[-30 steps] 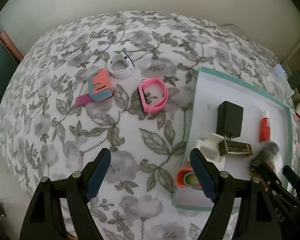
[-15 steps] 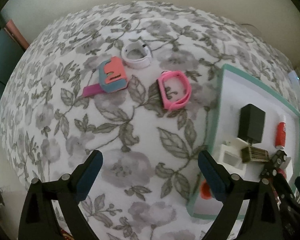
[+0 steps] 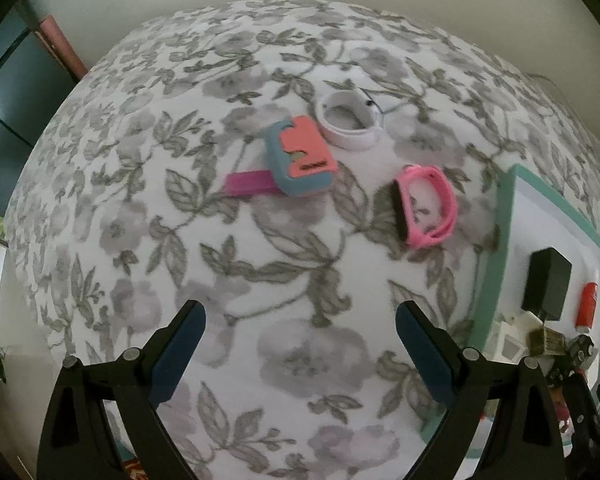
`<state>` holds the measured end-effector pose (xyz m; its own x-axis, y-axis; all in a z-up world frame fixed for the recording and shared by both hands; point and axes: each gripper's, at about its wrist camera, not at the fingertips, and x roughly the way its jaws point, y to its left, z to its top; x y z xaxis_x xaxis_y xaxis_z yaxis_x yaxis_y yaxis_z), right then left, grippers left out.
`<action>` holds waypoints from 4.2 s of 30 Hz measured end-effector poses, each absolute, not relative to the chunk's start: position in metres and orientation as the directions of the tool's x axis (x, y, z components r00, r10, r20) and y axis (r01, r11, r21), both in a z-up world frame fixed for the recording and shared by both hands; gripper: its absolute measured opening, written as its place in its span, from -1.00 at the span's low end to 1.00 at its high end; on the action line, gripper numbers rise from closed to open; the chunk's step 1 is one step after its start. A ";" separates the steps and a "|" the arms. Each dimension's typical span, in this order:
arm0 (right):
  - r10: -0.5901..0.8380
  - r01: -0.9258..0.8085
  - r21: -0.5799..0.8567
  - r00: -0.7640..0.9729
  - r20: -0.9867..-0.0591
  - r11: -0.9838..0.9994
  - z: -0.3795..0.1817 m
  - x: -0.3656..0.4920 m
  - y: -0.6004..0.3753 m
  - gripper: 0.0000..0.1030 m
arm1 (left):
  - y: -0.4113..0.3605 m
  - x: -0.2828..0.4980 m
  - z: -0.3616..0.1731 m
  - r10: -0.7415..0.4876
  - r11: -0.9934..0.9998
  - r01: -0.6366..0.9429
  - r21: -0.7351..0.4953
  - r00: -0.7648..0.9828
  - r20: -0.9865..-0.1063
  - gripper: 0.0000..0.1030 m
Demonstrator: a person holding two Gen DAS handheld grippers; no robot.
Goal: Organize rigid objects
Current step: 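Move left tool to the second pink-teal case while right tool approaches the pink watch band, then grasp the second case with left tool while right tool grasps the pink band, then carry case and pink band into the tray and open both tools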
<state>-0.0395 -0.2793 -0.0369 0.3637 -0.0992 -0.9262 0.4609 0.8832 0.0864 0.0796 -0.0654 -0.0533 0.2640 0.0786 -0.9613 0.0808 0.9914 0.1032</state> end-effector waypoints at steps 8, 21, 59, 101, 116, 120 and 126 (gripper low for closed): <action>-0.067 0.412 0.113 0.399 -0.915 0.904 -0.030 -0.021 -0.245 1.00 | -0.044 0.088 -0.051 0.105 0.992 0.042 0.121 0.276 -0.956 0.87; -0.041 0.310 0.107 0.435 -0.900 0.945 -0.023 0.067 -0.229 1.00 | -0.014 0.172 -0.041 0.064 0.997 -0.065 0.047 0.282 -0.957 0.87; 0.118 0.143 0.174 0.336 -0.935 0.974 -0.080 0.122 -0.169 0.16 | -0.049 0.198 -0.078 -0.034 0.999 0.035 -0.028 0.185 -0.982 0.58; 0.052 0.298 0.205 0.449 -0.892 0.932 -0.005 0.083 -0.258 -0.03 | -0.085 0.171 0.044 -0.217 0.973 0.168 -0.160 0.413 -0.884 -0.14; -0.081 0.531 0.167 0.411 -0.908 0.831 0.006 0.020 -0.357 -0.03 | -0.190 0.116 0.044 -0.288 0.901 0.413 -0.128 0.350 -0.891 -0.14; -0.138 0.567 0.098 0.358 -0.924 0.818 0.000 0.006 -0.373 -0.03 | -0.222 0.094 0.033 -0.300 0.862 0.492 -0.123 0.300 -0.905 -0.14; -0.111 0.603 0.095 0.296 -0.949 0.792 -0.019 -0.009 -0.391 -0.02 | -0.260 0.068 0.006 -0.246 0.822 0.566 -0.060 0.258 -0.934 -0.14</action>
